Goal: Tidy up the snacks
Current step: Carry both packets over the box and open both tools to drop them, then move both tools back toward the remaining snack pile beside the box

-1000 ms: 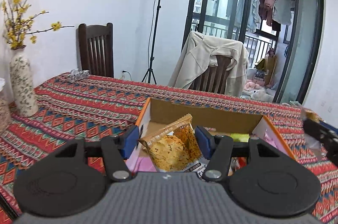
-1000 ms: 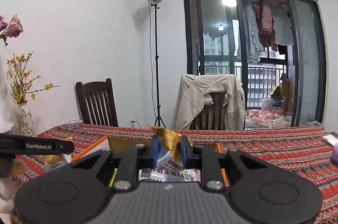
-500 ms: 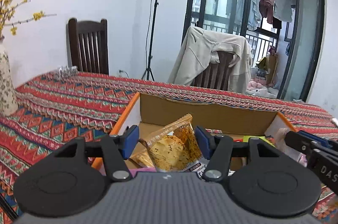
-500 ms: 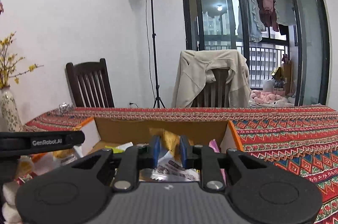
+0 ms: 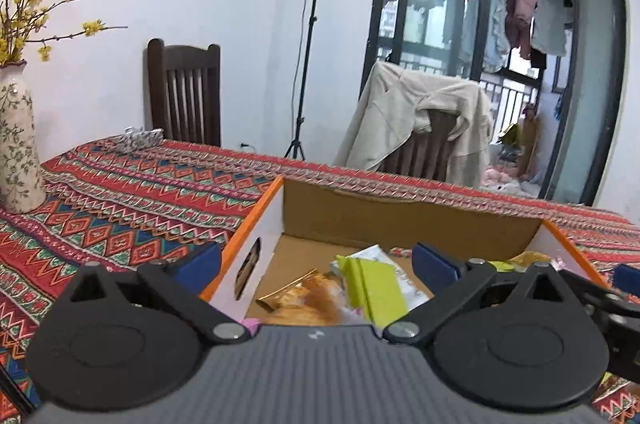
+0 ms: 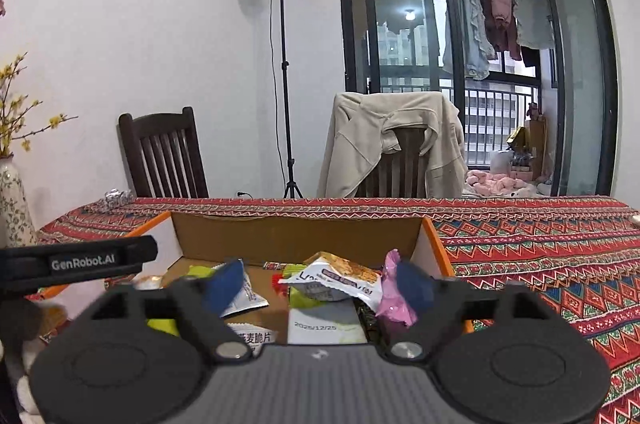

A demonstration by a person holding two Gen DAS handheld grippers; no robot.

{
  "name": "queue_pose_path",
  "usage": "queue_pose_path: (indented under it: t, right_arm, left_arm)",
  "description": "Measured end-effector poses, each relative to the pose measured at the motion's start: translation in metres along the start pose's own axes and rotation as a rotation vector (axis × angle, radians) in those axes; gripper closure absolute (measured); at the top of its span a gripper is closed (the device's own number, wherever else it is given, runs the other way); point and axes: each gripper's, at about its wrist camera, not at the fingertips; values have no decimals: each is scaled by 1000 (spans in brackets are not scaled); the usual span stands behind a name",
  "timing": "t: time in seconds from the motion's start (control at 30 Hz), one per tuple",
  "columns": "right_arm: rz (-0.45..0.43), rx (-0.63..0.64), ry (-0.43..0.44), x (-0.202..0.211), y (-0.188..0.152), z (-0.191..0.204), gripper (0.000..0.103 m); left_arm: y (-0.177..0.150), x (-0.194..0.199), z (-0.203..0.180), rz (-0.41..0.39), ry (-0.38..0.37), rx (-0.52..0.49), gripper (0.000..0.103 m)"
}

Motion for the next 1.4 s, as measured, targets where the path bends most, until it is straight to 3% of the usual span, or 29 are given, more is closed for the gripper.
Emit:
queue_pose_path:
  t: [0.13, 0.73, 0.87, 1.0, 1.23, 1.4]
  right_arm:
    - [20, -1, -8, -2, -2, 1, 3]
    - [25, -2, -21, 2, -2, -2, 2]
    - [11, 14, -45, 10, 5, 0, 2]
    - [-25, 0, -41, 29, 18, -1, 0]
    - [-12, -2, -42, 54, 30, 1, 0]
    - [-3, 9, -45, 76, 22, 0, 0]
  left_arm:
    - [-2, -4, 2, 16, 14, -1, 0]
    - [-1, 1, 4, -6, -6, 16, 0]
    - [7, 13, 5, -33, -28, 39, 0]
    - [15, 27, 1, -93, 11, 27, 0]
    - [32, 56, 3, -99, 6, 42, 0]
    - [26, 82, 8, -81, -8, 12, 0]
Point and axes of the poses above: each gripper's, at about its wrist camera, not at the fingertips, and x roughly against the way its jaws point, z to its left, y to its top, and after that the axes turned 1 degree about x, right-handed
